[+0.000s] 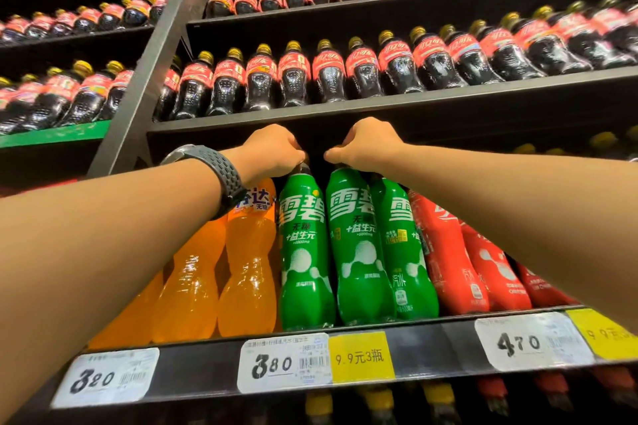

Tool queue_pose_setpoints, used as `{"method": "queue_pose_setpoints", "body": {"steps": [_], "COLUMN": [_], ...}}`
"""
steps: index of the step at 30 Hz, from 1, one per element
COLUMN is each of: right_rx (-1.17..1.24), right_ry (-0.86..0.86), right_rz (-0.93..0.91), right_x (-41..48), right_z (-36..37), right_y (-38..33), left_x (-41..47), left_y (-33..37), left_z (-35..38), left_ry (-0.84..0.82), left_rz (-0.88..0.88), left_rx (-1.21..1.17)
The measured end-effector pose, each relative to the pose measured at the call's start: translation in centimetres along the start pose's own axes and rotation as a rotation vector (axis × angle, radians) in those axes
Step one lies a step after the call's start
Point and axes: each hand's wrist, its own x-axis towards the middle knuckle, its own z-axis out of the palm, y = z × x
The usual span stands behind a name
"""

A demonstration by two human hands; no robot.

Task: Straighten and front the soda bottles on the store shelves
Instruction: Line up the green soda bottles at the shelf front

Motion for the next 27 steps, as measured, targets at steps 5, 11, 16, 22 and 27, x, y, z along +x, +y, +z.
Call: {"method": "queue_pose_setpoints", "body": {"steps": [5, 11, 16, 22, 27], "right_rx": [-0.106, -0.192, -0.35, -0.247, -0.062], "right_ry": [-0.058, -0.092, -0.22, -0.137, -0.047], "right_rz": [-0.027, -0.086, -0.132, -0.146, -0.071], "right_x": [0.0, 0.1, -0.8, -0.1, 0.6], "right_z": [-0.3, -2.5, -2.2, -1.9, -2.1], "right_y": [0.1, 1.7, 3.5, 4.6, 5.1], "left_x": [-0.1, 0.0, -0.1, 0.4, 0.5], "left_y": [0.0, 1.4, 4.4, 5.8, 5.7], "left_z": [0.3, 0.4, 2.1, 2.9, 2.7], "left_ry": [-0.04, 0.043, 0.009, 0.046, 0.028], "left_rz": [-0.007, 0.071, 0.116, 0.008, -0.084], "left_rx": [0.031, 0.057, 0.021, 0.044, -0.099]}}
